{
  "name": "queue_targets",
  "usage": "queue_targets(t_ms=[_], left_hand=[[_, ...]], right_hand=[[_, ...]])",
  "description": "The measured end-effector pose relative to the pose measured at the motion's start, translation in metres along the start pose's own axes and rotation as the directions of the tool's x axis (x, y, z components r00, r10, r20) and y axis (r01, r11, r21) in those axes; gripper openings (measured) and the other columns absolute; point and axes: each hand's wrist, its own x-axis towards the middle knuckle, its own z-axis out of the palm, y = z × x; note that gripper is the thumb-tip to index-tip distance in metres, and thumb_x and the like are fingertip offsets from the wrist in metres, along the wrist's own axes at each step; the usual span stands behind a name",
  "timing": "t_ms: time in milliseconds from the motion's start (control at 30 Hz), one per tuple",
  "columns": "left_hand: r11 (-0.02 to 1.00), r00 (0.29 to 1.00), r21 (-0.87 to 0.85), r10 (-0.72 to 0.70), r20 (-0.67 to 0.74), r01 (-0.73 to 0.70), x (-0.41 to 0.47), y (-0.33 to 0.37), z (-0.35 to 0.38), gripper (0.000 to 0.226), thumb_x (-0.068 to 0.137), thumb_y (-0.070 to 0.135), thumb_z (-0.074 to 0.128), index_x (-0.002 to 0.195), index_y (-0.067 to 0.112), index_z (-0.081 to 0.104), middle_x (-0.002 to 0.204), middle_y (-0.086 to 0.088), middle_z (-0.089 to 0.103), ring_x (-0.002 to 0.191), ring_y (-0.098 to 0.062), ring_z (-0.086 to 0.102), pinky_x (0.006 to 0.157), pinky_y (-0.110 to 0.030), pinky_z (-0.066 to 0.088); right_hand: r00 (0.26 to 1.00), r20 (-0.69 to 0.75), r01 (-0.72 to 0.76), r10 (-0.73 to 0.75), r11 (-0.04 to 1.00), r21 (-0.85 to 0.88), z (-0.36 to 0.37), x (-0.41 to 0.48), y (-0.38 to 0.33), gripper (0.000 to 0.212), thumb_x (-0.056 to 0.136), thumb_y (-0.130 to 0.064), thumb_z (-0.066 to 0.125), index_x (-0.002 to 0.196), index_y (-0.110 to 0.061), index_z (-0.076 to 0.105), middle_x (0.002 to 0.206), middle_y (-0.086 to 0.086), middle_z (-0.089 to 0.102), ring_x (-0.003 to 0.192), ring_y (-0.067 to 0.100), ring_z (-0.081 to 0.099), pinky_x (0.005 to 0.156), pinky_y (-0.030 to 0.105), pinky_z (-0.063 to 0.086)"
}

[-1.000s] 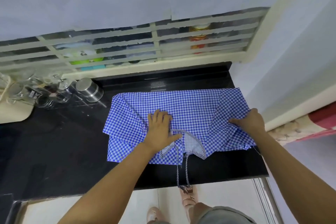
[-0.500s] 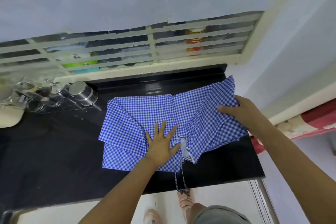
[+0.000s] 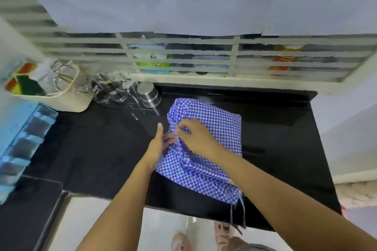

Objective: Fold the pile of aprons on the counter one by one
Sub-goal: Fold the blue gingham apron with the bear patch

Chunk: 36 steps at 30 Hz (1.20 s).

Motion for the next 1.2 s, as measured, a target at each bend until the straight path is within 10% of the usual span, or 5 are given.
queue_targets(t_ms=[233,367,800,1067,1200], left_hand=[[0.894,0.964,0.435,0.017,-0.264,0.103,0.002,-0.019,0.002,0.047,0.081,0.048,0.07,0.106,0.009,0.059,0.109,-0.007,0.065,0.093,-0.015,0.059,0.074,-0.014,0.045],[0.627,0.865,0.699,0.079,-0.495,0.343,-0.001,-0.021,0.034,0.098,0.071,0.062,0.072,0.139,0.004,0.031,0.139,-0.015,0.036,0.128,-0.032,0.038,0.102,-0.044,0.036],[0.335,0.987,0.942,-0.156,0.049,0.006,0.018,0.012,0.041,0.042,0.097,0.032,0.054,0.127,0.002,0.055,0.132,-0.014,0.056,0.117,-0.029,0.054,0.093,-0.03,0.039],[0.161,0.837,0.977,0.546,0.03,-0.141,0.015,0.022,0.049,0.094,0.078,0.052,0.071,0.149,0.01,0.025,0.148,-0.016,0.028,0.136,-0.033,0.027,0.113,-0.049,0.021],[0.042,0.892,0.91,0.221,0.395,-0.413,-0.026,-0.045,0.085,0.115,0.072,0.067,0.066,0.153,0.011,0.007,0.158,-0.017,0.012,0.145,-0.032,0.013,0.118,-0.046,0.014]], right_hand=[[0.915,0.399,0.039,0.051,0.976,-0.214,0.065,-0.002,0.091,0.056,0.101,-0.031,0.044,0.151,-0.028,0.021,0.159,-0.008,-0.007,0.146,0.009,-0.008,0.12,0.031,0.003],[0.934,0.351,0.096,-0.062,0.992,-0.082,0.046,-0.014,0.1,0.043,0.098,-0.013,0.047,0.14,-0.022,0.046,0.151,-0.009,0.033,0.135,0.006,0.036,0.112,0.019,0.026],[0.867,0.495,0.404,0.055,0.504,-0.763,-0.12,-0.027,0.197,0.093,0.086,0.006,0.048,0.143,-0.048,-0.001,0.152,-0.011,-0.024,0.138,0.02,-0.03,0.115,0.033,-0.011],[0.888,0.373,0.456,-0.27,0.402,-0.794,-0.055,-0.047,0.209,0.074,0.072,-0.051,0.065,0.138,-0.026,0.043,0.143,0.004,0.046,0.134,0.029,0.038,0.111,0.057,0.009],[0.911,0.286,0.392,-0.297,0.411,-0.823,-0.026,-0.045,0.198,0.082,0.045,-0.046,0.09,0.119,-0.019,0.067,0.119,0.01,0.067,0.104,0.026,0.067,0.099,0.062,0.034]])
